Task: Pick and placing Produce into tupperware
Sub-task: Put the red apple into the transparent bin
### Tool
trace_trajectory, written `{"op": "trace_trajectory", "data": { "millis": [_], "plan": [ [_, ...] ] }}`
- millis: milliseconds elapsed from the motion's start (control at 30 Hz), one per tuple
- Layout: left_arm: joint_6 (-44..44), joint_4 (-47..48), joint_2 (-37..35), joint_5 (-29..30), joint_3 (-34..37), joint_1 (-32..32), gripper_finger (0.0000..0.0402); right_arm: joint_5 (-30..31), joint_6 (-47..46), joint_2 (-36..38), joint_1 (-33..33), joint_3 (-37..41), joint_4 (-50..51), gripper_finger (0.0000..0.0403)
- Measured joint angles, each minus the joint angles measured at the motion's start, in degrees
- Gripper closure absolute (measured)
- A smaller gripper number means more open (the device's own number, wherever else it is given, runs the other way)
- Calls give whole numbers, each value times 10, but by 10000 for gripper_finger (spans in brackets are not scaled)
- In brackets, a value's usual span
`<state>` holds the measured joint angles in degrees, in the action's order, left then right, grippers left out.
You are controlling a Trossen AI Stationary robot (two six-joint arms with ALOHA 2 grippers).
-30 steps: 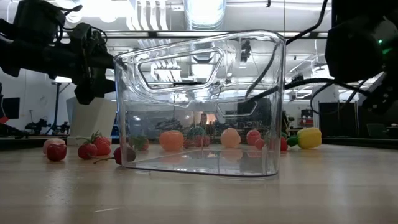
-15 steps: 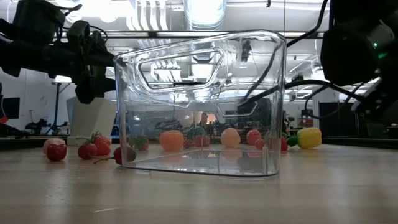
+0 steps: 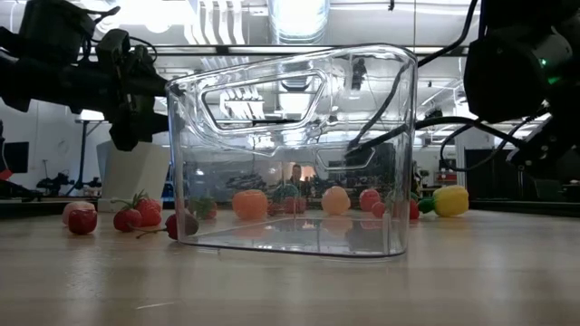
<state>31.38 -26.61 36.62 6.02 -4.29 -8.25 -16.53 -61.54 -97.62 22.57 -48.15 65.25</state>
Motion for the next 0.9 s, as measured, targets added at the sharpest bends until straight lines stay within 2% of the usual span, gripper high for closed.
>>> {"op": "trace_trajectory", "data": {
  "millis": [200,300,467,600,700,800,900],
  "plan": [
    [0,-1,0,0,0,0,125,-1,0,1,0,-18,16,126],
    [0,-3,0,0,0,0,125,18,-6,10,0,-44,38,123],
    [-1,-24,1,0,-1,0,125,111,-49,48,-4,-126,84,112],
    [-2,-29,1,0,-1,0,125,218,-60,89,-28,-201,77,111],
    [-1,-29,1,0,-1,0,125,260,-17,114,-68,-240,17,114],
    [-1,-29,1,0,-1,0,125,249,64,129,-113,-257,-109,116],
    [-2,-29,1,0,-1,0,125,211,142,125,-153,-265,-229,116]
  ]
}}
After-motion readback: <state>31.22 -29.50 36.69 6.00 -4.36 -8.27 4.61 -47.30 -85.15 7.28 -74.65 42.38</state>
